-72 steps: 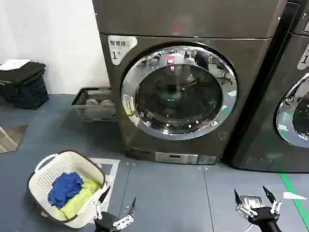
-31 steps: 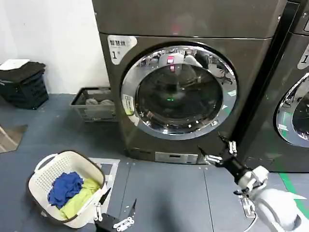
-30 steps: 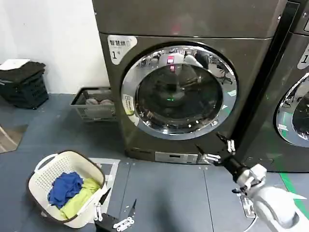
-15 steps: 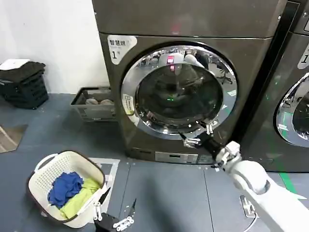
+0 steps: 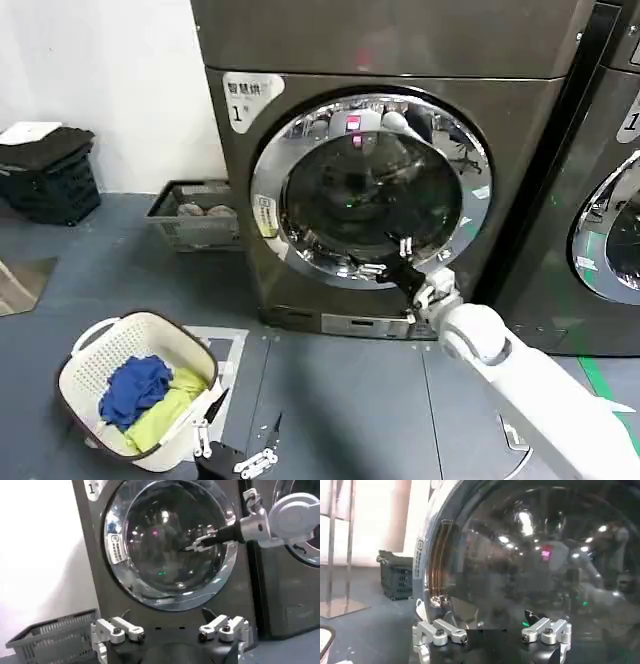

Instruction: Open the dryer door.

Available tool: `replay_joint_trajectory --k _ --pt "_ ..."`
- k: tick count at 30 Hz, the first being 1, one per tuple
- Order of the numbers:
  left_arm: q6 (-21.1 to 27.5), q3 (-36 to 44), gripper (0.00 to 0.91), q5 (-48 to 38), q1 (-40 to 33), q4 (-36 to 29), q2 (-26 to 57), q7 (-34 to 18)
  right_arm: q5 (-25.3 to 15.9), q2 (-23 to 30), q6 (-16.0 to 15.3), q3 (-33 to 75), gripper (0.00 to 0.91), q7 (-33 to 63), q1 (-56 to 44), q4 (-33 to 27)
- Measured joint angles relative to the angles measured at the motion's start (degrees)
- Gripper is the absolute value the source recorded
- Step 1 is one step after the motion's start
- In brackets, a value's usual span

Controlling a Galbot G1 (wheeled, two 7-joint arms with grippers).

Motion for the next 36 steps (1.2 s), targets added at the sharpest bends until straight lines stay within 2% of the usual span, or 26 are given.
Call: replay_joint_trajectory --k 13,36 --pt "0.0 -0.08 0.907 -0.14 -0.36 0.36 -0.04 0.0 0.09 4.91 -0.08 -4.18 0.907 0.52 3.78 -4.5" --pt "0.03 -0.25 0.907 -0.24 -0.69 0.74 -0.12 -0.01 -0.17 12.07 -2.3 -6.73 0.907 4.98 6.94 -7.72"
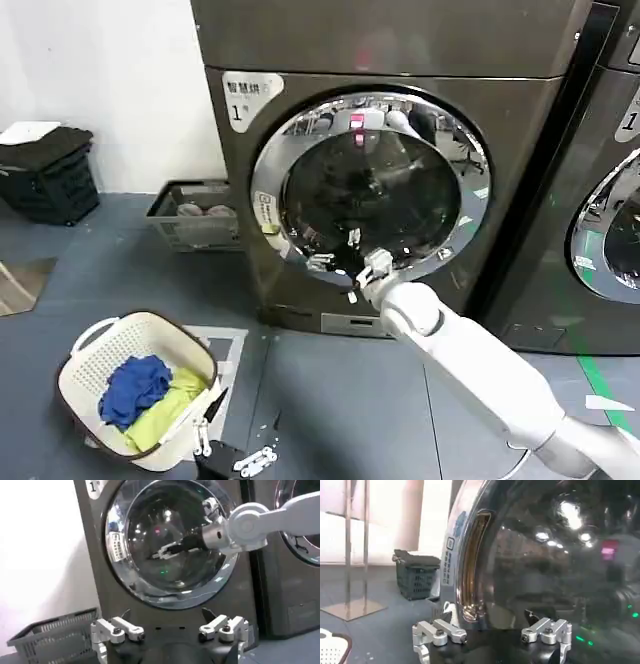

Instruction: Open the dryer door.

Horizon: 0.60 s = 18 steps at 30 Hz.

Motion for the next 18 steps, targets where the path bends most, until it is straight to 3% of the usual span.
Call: replay_joint_trajectory --k 18 --pt "0.05 -0.01 0.907 -0.16 -0.27 0.17 0.0 0.02 -1.86 6.84 -0.5 -1.34 0.907 2.18 2.02 -4.01"
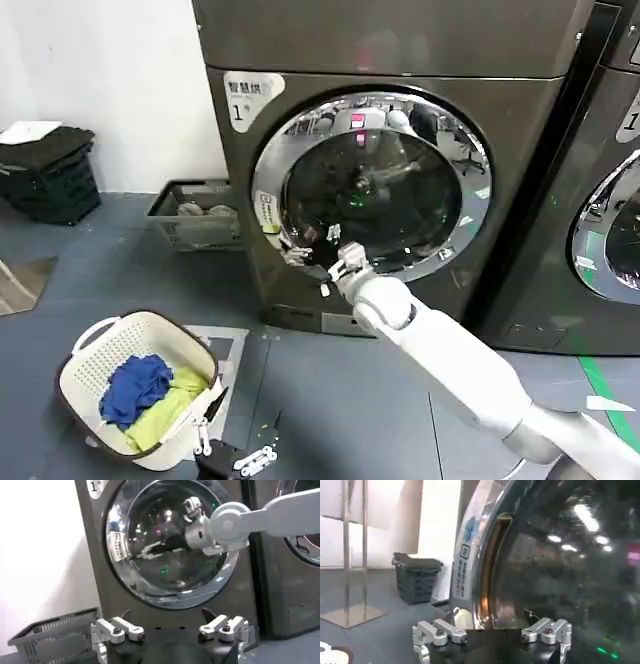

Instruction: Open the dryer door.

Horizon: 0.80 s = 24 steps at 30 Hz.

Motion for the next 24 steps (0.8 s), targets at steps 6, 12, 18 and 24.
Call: replay_joint_trajectory --k 6,12,18,24 --pt "0.05 -0.01 0.907 -0.08 -0.01 -0.01 0.01 0.01 -0.68 1.88 -0.05 -0.03 0.907 -0.07 0.26 -1.62" --pt "0.09 0.0 0.907 -0.12 0.02 -0.22 0.05 0.02 -1.27 3.55 -0.01 -0.02 0.907 -0.62 0.65 -3.46" --pt "0.11 -0.01 0.907 -0.19 0.18 -0.49 0.11 0.03 -1.92 5.05 0.16 -0.02 0.907 -0.98 0.78 -5.07" --pt "0.08 -0.01 0.907 -0.2 0.31 -0.56 0.11 0.03 -2.24 6.41 0.3 -0.11 0.907 -1.76 1.22 -6.49"
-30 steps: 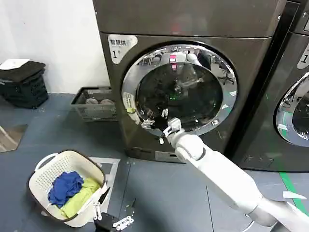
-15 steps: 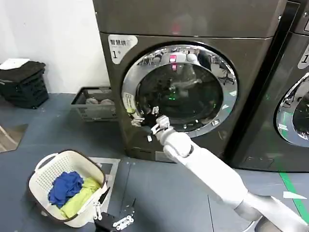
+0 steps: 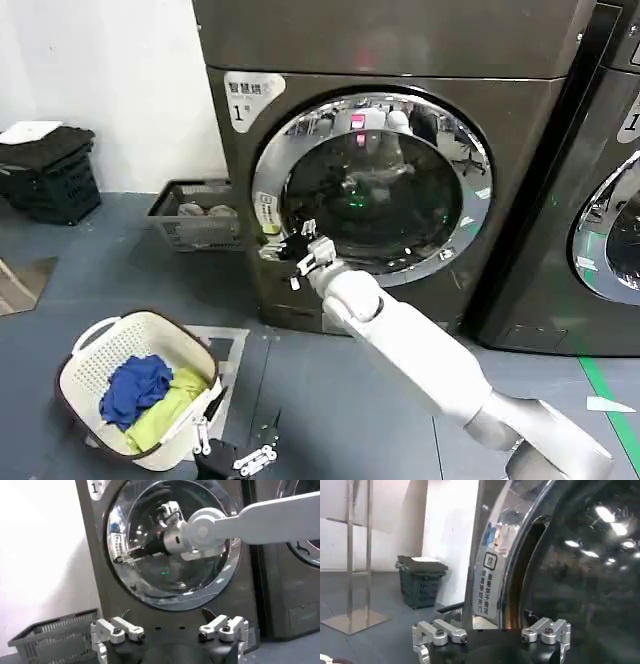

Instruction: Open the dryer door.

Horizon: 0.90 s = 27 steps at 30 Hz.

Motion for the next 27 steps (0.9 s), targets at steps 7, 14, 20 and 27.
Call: replay_joint_trajectory --k 7,14,20,27 --pt "-0.02 -0.06 0.907 -0.09 0.1 -0.09 0.09 0.0 -0.08 0.4 0.22 -0.65 0.907 -2.13 0.58 -0.52" --pt "0.02 -0.12 0.907 -0.27 -0.09 -0.1 0.16 0.0 0.29 -0.9 1.39 -1.46 0.907 -6.06 0.86 0.31" --pt "0.3 -0.37 0.907 -0.62 -0.36 -0.11 0.27 0.02 1.56 -2.31 2.38 -1.92 0.907 -8.94 0.6 1.57" --pt "1.26 -1.69 0.907 -2.03 -1.22 -0.39 0.64 0.05 3.94 -5.19 3.73 -2.81 0.907 -13.62 0.12 4.4"
